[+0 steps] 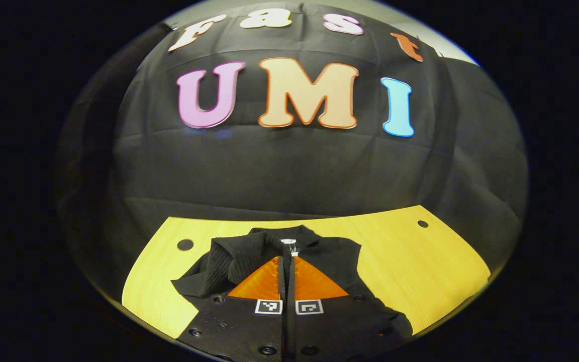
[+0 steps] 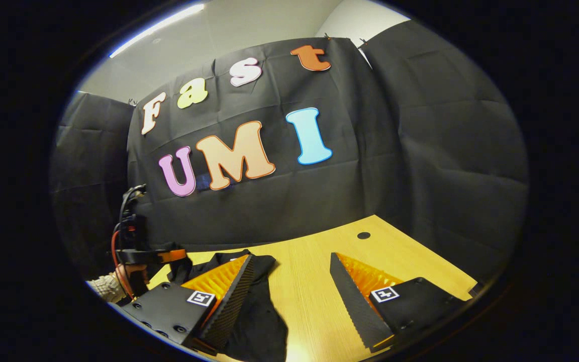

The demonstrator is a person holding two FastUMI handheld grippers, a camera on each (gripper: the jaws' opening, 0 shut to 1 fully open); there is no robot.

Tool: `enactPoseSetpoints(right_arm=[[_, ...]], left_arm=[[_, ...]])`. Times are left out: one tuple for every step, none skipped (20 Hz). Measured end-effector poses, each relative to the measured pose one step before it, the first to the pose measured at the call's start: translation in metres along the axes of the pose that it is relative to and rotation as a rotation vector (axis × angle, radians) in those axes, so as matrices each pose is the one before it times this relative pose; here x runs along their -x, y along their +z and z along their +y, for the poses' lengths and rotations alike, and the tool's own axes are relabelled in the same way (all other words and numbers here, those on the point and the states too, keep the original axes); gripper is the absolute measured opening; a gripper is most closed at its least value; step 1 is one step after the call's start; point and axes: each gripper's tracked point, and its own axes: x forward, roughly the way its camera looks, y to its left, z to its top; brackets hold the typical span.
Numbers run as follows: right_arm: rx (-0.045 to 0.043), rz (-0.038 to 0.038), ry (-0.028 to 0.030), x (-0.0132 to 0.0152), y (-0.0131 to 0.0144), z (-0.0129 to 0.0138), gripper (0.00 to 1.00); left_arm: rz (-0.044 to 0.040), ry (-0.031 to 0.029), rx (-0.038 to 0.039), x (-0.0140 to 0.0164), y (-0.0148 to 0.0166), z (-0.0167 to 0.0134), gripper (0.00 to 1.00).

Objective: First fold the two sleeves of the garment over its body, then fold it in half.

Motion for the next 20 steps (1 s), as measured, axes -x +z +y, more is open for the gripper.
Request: enactPoseSetpoints(right_arm=[[-0.00283, 0.00471, 0.00036, -0.00118, -0.00246, -0.00018, 0.96], [-0.00785, 0.00498, 0.00339, -0.00028, -0.00193, 0.00055, 0.96], [-0.00917, 0.00720, 0.00234, -0.00077, -0.00231, -0.00175, 0.92], [-0.01160, 0.00702, 0.00153, -0.00083, -0.00348, -0.00179, 0.96], [-0.01271, 0.00802, 0.00259, -0.00009, -0.00470, -0.00359, 0.92], [-0.00746, 0.00464, 0.00086, -0.00003, -0.00237, -0.00155, 0.96], [-0.00296, 0.00040, -0.00168, 0.00780, -0.00392, -0.00469, 0.96], [-0.00174, 0.00449, -0.00020, 0.00374, -0.00281, -0.00323, 0.97], [0.00091, 0.00886, -0.00050, 0.00161, -0.00535, -0.00142, 0.92], [0.00324, 0.00960, -0.00105, 0.00077, -0.00419, -0.00155, 0.92], [0.00521, 0.00731, -0.00160, 0.00003, -0.00376, -0.00181, 0.92], [0.00429, 0.00983, -0.00236, 0.00097, -0.00400, -0.00219, 0.96], [0.00298, 0.01062, 0.00051, 0.00167, -0.00439, -0.00117, 0.96], [0.00532, 0.00496, -0.00230, 0.00197, -0.00392, -0.00161, 0.96], [0.00592, 0.00665, -0.00263, 0.00309, -0.00426, -0.00324, 0.96], [0.00601, 0.00599, -0.00473, 0.00161, -0.00296, -0.00292, 0.96], [0.00435, 0.00555, -0.00346, -0.00222, -0.00022, 0.00025, 0.96], [-0.00176, 0.00310, -0.00090, -0.00026, -0.00097, -0.00015, 0.96], [-0.00687, 0.00017, 0.00306, 0.00133, -0.00221, 0.00013, 0.96], [-0.00873, -0.00160, 0.00519, 0.00093, -0.00098, -0.00032, 0.96]], left_arm=[[-0.00261, -0.01185, -0.01241, -0.00726, 0.00453, -0.01396, 0.00], [-0.00312, -0.01674, -0.00911, -0.00925, 0.00507, -0.01355, 0.00], [-0.00282, -0.01288, -0.01364, -0.00979, 0.00081, -0.01106, 0.00], [-0.00558, -0.00753, -0.02205, -0.01030, 0.00187, -0.00882, 0.00], [0.00739, -0.00202, -0.02544, -0.00907, -0.00225, -0.00631, 0.00], [0.00786, -0.01002, -0.01517, -0.00870, -0.00262, -0.00923, 0.00], [0.00359, -0.01064, -0.00576, -0.00585, -0.00237, -0.00918, 0.00], [0.01052, -0.00917, -0.00253, -0.00643, -0.00235, -0.00741, 0.00], [0.00977, -0.00329, 0.00280, -0.00423, -0.00454, -0.00511, 0.00], [0.01389, -0.00415, 0.00656, -0.00600, -0.00484, -0.00574, 0.00], [0.01273, -0.00217, 0.00756, -0.00608, -0.00432, -0.00639, 0.00], [0.01135, 0.00632, 0.00223, -0.00557, -0.00276, -0.00425, 0.00], [0.00700, -0.00427, 0.00273, -0.00576, -0.00293, -0.00478, 0.00], [0.00362, -0.01397, 0.00152, -0.00437, -0.00164, -0.00719, 0.02], [-0.00088, -0.01727, -0.00123, -0.00137, 0.00064, -0.00777, 0.05], [-0.00062, -0.01635, -0.00382, -0.00140, 0.00132, -0.00676, 0.08], [0.00574, -0.02071, -0.00106, -0.00114, -0.00150, -0.00734, 0.27], [0.00622, -0.01789, -0.00105, 0.00263, 0.00055, -0.00883, 0.46], [0.00550, -0.00487, -0.00527, 0.00282, -0.00117, -0.00527, 0.65], [-0.00522, 0.01699, -0.00396, 0.00336, 0.00299, -0.00063, 0.84]])
